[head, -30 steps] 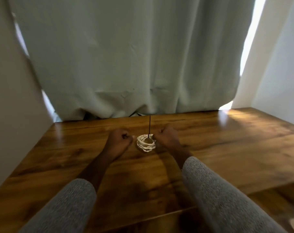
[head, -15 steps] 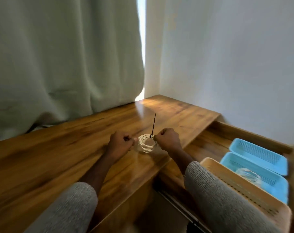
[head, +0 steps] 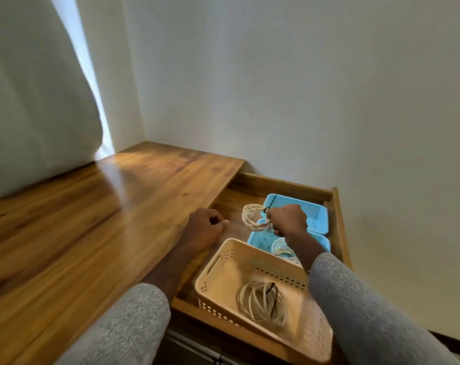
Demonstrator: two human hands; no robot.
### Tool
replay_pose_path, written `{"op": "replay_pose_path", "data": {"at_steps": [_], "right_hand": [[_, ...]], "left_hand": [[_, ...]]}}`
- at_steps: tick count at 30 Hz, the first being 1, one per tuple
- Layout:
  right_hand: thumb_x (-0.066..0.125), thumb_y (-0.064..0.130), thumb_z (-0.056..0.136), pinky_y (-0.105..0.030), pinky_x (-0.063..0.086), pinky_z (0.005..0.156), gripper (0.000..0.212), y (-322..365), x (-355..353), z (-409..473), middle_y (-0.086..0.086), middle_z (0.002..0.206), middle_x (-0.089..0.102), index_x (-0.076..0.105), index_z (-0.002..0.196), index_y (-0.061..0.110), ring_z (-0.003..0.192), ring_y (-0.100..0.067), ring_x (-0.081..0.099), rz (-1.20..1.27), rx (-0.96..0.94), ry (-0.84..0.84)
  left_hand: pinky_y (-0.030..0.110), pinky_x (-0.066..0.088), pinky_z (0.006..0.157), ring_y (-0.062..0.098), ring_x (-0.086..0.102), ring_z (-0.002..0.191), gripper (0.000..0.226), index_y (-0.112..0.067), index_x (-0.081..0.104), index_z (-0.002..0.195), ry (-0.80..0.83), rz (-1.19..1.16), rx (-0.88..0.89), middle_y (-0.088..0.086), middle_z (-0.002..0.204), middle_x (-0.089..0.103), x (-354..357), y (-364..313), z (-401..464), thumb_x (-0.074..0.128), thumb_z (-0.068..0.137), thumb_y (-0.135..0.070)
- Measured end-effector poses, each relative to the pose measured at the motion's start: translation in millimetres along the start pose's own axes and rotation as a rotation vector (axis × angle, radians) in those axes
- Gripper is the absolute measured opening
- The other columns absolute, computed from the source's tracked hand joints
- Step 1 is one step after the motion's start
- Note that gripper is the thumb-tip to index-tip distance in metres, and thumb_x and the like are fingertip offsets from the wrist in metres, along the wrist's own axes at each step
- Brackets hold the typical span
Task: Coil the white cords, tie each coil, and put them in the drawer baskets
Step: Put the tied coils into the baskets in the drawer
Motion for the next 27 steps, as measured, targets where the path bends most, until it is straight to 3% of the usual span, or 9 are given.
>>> {"op": "replay_pose_path", "data": {"at_steps": [3, 7, 11, 16, 24, 27], "right_hand": [[0.070, 0.024, 0.072, -0.023, 0.050, 0.042, 0.023, -16, -18, 36, -0.009, 0.067, 0.072, 0.071, 0.083, 0.004, 0.043, -0.018, 0.066, 0.020, 0.065, -0.059], [0.069, 0.019, 0.075, -0.027, 0.056, 0.045, 0.020, -29, -26, 80, -0.009, 0.071, 0.072, 0.069, 0.088, 0.003, 0.044, -0.019, 0.067, 0.028, 0.106, -0.104], [0.069, 0.018, 0.080, -0.026, 0.056, 0.044, 0.021, -39, -22, 112, -0.008, 0.069, 0.072, 0.068, 0.093, 0.002, 0.045, -0.017, 0.067, 0.001, 0.138, -0.128], [0.071, 0.021, 0.085, -0.017, 0.040, 0.034, 0.025, -51, -15, 139, -0.010, 0.078, 0.074, 0.067, 0.099, 0.001, 0.049, -0.014, 0.067, -0.041, 0.182, -0.141], [0.072, 0.019, 0.085, -0.023, 0.056, 0.048, 0.019, -63, -6, 159, -0.007, 0.066, 0.068, 0.067, 0.086, 0.001, 0.052, -0.015, 0.068, -0.157, 0.208, -0.076], [0.074, 0.022, 0.087, -0.020, 0.046, 0.039, 0.022, -62, -9, 157, -0.007, 0.067, 0.068, 0.067, 0.090, 0.002, 0.050, -0.013, 0.065, -0.257, 0.158, -0.028]], "left_hand": [[0.031, 0.057, 0.067, 0.014, 0.068, 0.064, 0.014, -0.018, 0.074, 0.074, 0.044, 0.042, 0.040, -0.003, 0.068, 0.070, 29, -10, 19, 0.074, 0.086, -0.026], [0.022, 0.051, 0.057, 0.005, 0.061, 0.052, 0.026, -0.020, 0.067, 0.063, 0.101, 0.050, 0.076, -0.005, 0.059, 0.066, 59, -19, 40, 0.073, 0.088, -0.020], [0.033, 0.058, 0.061, 0.013, 0.066, 0.060, 0.020, -0.016, 0.070, 0.069, 0.155, 0.078, 0.095, -0.003, 0.065, 0.069, 79, -17, 61, 0.072, 0.088, -0.020], [0.042, 0.060, 0.064, 0.018, 0.067, 0.063, 0.015, -0.013, 0.073, 0.074, 0.171, 0.108, 0.129, -0.002, 0.069, 0.069, 96, -16, 76, 0.072, 0.088, -0.018], [0.043, 0.060, 0.061, 0.018, 0.067, 0.063, 0.016, -0.015, 0.072, 0.072, 0.190, 0.121, 0.117, -0.004, 0.066, 0.068, 115, -19, 77, 0.076, 0.085, -0.022], [0.045, 0.059, 0.060, 0.019, 0.067, 0.061, 0.017, -0.013, 0.071, 0.071, 0.183, 0.117, 0.124, -0.003, 0.064, 0.068, 117, -23, 75, 0.076, 0.085, -0.022]]}}
Point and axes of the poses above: each hand's wrist, its own z-axis towards the middle knuckle, its own x-axis out of the palm, y = z × x, the point moved 2 cm from there along z, towards the middle knuckle
